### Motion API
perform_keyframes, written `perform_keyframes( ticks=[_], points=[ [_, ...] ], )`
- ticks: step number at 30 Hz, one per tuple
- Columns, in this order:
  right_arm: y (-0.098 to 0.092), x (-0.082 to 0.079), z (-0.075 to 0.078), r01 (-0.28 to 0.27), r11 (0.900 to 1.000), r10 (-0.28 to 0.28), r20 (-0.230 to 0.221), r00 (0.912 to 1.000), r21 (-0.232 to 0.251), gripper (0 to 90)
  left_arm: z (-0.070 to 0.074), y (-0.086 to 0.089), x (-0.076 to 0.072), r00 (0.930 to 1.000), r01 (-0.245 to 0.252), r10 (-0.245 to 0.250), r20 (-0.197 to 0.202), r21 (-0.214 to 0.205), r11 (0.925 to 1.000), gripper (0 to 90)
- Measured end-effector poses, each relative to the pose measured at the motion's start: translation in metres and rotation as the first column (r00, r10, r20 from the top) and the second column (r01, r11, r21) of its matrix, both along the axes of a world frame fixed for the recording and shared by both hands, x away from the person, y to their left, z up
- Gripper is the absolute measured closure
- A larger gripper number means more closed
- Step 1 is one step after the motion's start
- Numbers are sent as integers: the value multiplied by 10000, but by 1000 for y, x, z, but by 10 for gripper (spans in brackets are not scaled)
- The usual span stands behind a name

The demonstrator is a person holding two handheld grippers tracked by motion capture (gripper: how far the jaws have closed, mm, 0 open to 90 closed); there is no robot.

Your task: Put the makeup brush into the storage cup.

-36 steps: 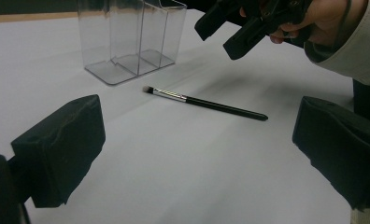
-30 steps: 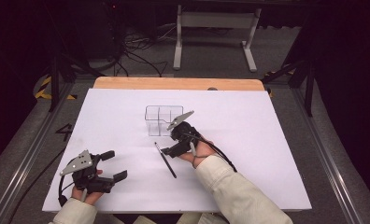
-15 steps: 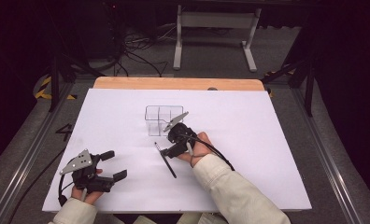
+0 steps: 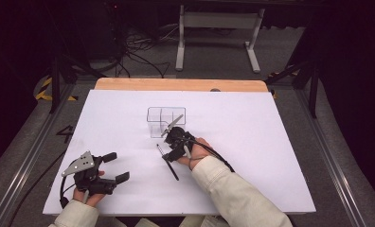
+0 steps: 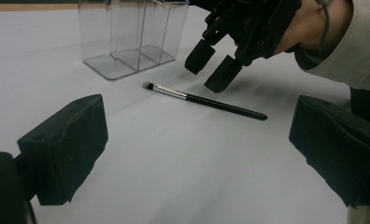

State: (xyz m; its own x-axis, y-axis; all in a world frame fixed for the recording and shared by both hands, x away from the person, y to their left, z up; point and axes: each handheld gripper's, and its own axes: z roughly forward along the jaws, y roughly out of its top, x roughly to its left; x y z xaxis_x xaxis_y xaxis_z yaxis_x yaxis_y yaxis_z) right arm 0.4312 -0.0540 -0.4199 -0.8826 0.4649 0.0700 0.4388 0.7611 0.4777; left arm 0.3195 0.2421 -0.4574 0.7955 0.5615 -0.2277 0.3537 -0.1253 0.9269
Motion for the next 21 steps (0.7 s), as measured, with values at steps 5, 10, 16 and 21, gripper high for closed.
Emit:
perform_keyframes(
  ticks=[5,10,16,21],
  points=[
    [9,0,-2,-102,9989,99,-58,9999,-466,498,0,0,0,10000,-18,18,-7,-8,10000,53],
    [13,1,-6,-135,9962,120,-178,9998,-858,527,0,0,0,10000,-20,20,-24,36,10000,50],
    [20,1,-8,-210,9897,207,-34,9998,-1419,579,0,0,0,10000,-12,13,-43,28,10000,49],
    [25,0,-8,-189,9820,208,83,9997,-1877,633,-1,0,1,9999,-17,17,-138,-29,10000,48]
  ],
)
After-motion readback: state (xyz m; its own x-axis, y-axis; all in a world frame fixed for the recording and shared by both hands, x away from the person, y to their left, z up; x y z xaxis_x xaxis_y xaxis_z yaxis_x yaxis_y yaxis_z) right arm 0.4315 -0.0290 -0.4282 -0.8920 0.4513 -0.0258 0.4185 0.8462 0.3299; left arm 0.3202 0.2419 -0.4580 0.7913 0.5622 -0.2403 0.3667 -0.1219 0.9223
